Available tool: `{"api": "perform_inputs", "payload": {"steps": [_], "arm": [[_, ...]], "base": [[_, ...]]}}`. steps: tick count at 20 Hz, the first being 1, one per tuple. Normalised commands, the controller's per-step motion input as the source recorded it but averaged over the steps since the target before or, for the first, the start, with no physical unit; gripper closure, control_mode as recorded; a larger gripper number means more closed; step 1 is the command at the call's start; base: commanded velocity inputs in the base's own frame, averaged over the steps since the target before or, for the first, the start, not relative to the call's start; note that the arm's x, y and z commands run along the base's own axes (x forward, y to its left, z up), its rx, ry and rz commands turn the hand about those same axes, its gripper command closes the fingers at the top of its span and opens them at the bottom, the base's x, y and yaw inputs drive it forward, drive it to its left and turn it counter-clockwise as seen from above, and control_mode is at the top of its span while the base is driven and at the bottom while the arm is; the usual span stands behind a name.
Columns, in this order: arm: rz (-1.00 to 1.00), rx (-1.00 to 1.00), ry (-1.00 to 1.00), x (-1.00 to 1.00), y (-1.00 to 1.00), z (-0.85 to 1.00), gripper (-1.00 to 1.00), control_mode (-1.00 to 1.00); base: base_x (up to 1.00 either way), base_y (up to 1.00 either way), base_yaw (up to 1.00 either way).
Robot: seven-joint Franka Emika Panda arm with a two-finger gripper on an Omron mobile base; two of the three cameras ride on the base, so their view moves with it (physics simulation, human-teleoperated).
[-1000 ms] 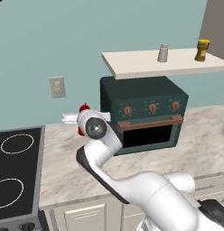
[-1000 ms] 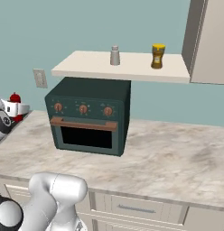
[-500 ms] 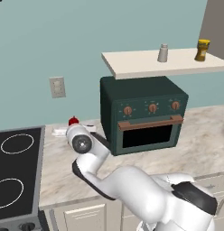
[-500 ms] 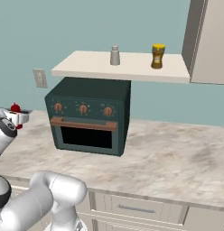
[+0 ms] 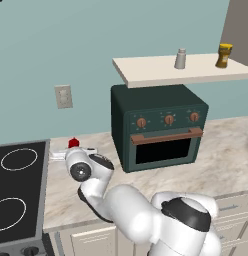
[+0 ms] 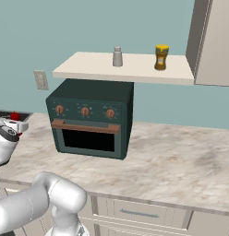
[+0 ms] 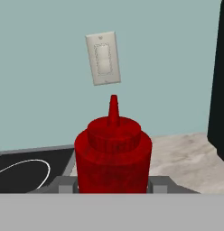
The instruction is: Collect the turmeric, ketchup, and shaker from the cabinet and place them next to the stove.
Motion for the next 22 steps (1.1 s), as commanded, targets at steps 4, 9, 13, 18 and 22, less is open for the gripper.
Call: {"api": "perform_inputs", "payload": {"steps": [4,9,13,18,22], "arm": [[0.0,0.0,-0.03,0.11,0.31,-0.38,1.0,-1.0],[0.0,0.0,-0.01,0.1,0.3,-0.32,1.0,-1.0],[0.0,0.0,0.0,0.05,0.2,-0.24,1.0,-1.0],[0.0,0.0,0.0,0.0,0.13,-0.3,1.0,-1.0],[0.0,0.0,0.0,0.0,0.12,-0.3,1.0,-1.0]], "base": [[0.0,0.0,0.0],[0.0,0.0,0.0],[0.0,0.0,0.0],[0.0,0.0,0.0],[0.0,0.0,0.0]]}}
